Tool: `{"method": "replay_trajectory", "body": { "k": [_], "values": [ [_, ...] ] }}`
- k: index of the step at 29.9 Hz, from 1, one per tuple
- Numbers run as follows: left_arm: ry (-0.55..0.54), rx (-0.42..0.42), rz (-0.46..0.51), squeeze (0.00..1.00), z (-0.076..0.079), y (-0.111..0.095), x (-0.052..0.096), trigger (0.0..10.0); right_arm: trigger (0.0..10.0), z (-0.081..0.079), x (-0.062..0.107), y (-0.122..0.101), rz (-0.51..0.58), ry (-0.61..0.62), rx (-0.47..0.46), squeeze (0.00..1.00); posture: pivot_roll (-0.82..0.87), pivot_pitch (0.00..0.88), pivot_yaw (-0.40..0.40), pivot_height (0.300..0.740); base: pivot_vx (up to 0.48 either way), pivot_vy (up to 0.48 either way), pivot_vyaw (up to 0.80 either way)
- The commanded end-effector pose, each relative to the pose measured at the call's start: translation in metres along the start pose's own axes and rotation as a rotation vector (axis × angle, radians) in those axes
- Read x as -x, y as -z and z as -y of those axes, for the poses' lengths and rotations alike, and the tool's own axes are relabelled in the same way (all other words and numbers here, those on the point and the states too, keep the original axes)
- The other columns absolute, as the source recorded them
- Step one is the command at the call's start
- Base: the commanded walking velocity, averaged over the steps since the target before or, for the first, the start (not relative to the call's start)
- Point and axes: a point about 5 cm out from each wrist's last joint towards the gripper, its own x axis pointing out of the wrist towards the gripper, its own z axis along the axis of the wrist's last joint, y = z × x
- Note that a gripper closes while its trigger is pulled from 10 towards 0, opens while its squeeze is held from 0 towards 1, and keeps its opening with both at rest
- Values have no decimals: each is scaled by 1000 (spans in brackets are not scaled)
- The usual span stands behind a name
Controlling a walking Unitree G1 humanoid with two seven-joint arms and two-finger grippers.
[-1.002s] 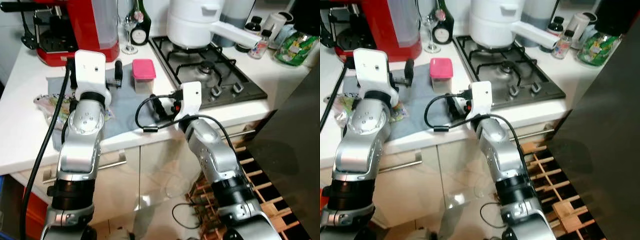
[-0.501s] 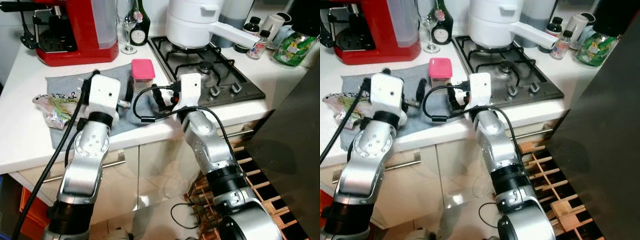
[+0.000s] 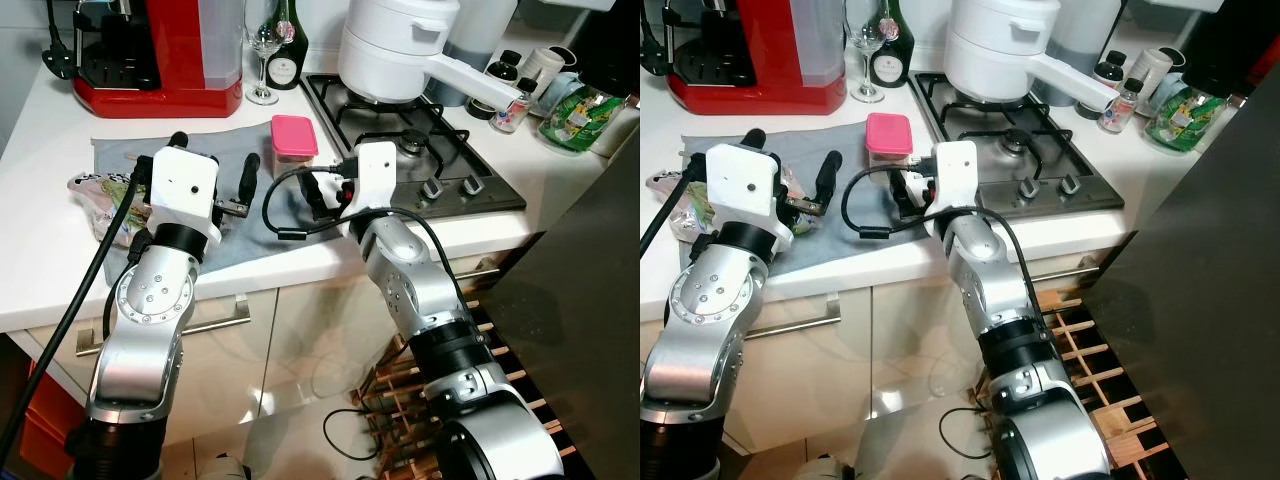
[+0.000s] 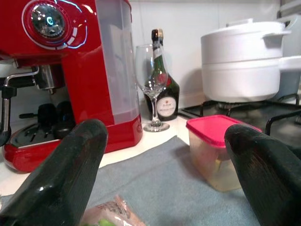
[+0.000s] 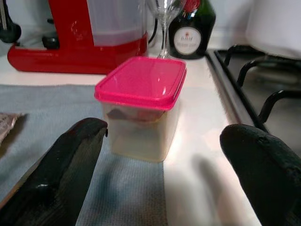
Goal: Restocking fridge
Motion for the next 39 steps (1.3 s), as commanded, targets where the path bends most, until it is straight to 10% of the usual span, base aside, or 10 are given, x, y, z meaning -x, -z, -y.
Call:
{"method": "replay_trajectory", "body": {
  "k": [1, 10, 39],
  "values": [
    [33, 28, 27, 0, 5, -8, -1, 10000, 10000, -22, -8, -6, 18, -47, -60, 1000, 216, 0, -153, 740, 0, 0, 0],
    [118, 3, 4, 0, 22, -1, 5, 10000, 10000, -21, -12, -7, 20, -34, -140, 1000, 210, 0, -134, 740, 0, 0, 0],
    [47, -125, -41, 0, -1, 4, -24, 10000, 10000, 10, -5, -14, 168, 89, -100, 1000, 157, 0, 22, 740, -59, 121, 0]
  ]
}}
